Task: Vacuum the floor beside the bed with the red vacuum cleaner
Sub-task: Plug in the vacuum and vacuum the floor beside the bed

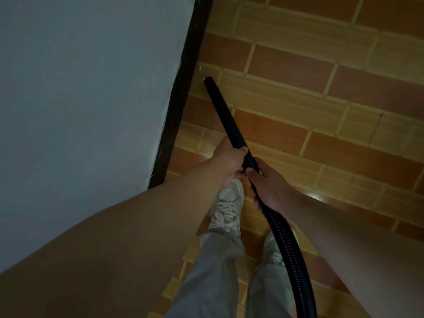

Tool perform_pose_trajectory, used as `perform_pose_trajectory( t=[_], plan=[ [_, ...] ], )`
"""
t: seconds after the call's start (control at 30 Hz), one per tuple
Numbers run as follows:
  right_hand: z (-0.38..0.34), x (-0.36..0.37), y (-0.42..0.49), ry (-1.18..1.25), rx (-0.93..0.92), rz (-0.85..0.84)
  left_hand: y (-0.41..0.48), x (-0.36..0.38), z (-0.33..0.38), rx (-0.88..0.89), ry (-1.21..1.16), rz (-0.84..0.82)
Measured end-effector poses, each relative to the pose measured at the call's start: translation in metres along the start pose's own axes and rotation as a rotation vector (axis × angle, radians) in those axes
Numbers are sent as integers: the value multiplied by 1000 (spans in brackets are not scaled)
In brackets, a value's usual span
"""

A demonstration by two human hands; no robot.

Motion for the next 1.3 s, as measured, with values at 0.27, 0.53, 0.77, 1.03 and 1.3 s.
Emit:
perform_pose_trajectory(
  t=[0.27,0.53,0.77,1.03,1.3],
  plan=[
    [-12,-4,19,-10,-16,6,7,-6,19,31,-6,-11],
    [-14,-1,26,36,-9,15,9,-11,27,38,10,-12],
    [-16,-6,18,-3,-34,22,8,-7,19,5,-8,-50],
    [-14,-15,4,-6,-13,31,3,7,13,-6,3,-53],
    [-14,-31,0,-102,135,65,-6,24,18,-37,67,-35]
  ],
)
Point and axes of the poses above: each hand's wrist, its own y-axis towards the middle knuckle, its own x-axis out of the palm, z = x × y, the point moved 8 cm from there along y, towards the middle knuckle, and after that the axes turned 15 degrees about -x, right-handed, at the moved point
